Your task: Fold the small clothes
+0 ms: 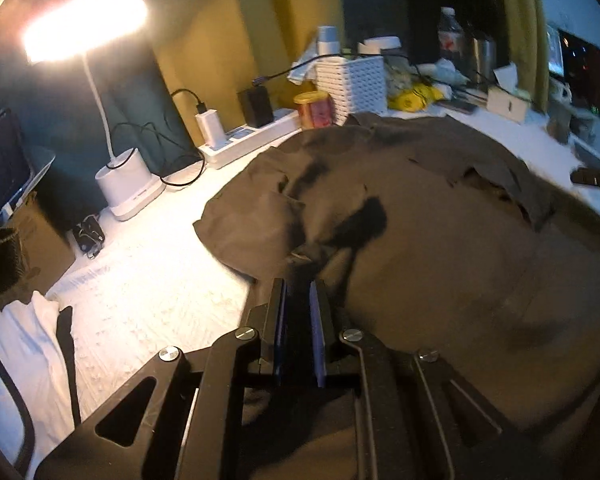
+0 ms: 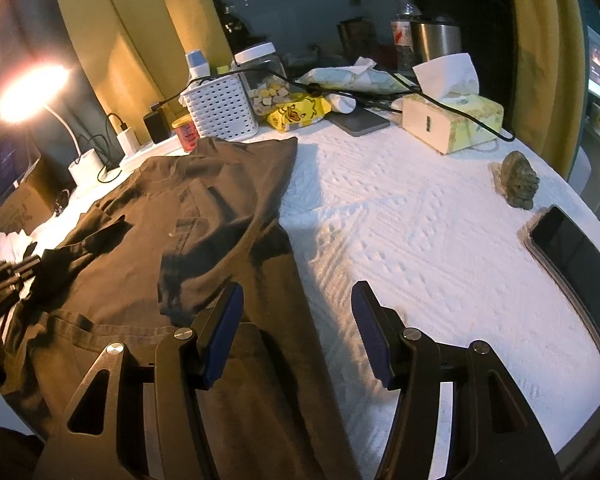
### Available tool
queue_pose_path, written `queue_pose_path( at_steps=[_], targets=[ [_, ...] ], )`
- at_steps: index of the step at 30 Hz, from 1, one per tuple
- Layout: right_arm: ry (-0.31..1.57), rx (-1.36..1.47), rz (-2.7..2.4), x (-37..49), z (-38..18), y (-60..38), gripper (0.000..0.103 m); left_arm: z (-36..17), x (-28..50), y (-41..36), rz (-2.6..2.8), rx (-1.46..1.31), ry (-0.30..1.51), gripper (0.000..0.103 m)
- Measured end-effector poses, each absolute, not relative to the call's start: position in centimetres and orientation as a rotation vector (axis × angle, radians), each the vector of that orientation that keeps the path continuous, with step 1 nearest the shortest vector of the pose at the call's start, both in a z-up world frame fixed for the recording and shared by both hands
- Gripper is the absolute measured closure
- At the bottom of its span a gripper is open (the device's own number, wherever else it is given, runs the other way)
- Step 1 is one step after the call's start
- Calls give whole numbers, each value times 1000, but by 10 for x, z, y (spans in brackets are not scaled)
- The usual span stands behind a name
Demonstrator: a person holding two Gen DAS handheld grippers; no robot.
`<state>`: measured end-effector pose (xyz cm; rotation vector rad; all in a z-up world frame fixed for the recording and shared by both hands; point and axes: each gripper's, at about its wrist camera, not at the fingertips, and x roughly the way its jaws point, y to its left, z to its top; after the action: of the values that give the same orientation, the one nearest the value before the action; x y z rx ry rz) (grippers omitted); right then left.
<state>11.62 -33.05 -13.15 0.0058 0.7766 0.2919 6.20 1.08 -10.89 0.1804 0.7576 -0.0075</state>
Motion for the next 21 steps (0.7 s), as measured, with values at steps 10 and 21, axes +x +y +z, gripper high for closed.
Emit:
queue_pose_path(
  at_steps=[10,21],
  targets=[
    [784,25,289,120,-135,-337,43,-113,112,19,-273,165,894,62],
    [788,58,279,126,-142,-351,43,-130,109,4,-296,301,1020,90]
  ],
)
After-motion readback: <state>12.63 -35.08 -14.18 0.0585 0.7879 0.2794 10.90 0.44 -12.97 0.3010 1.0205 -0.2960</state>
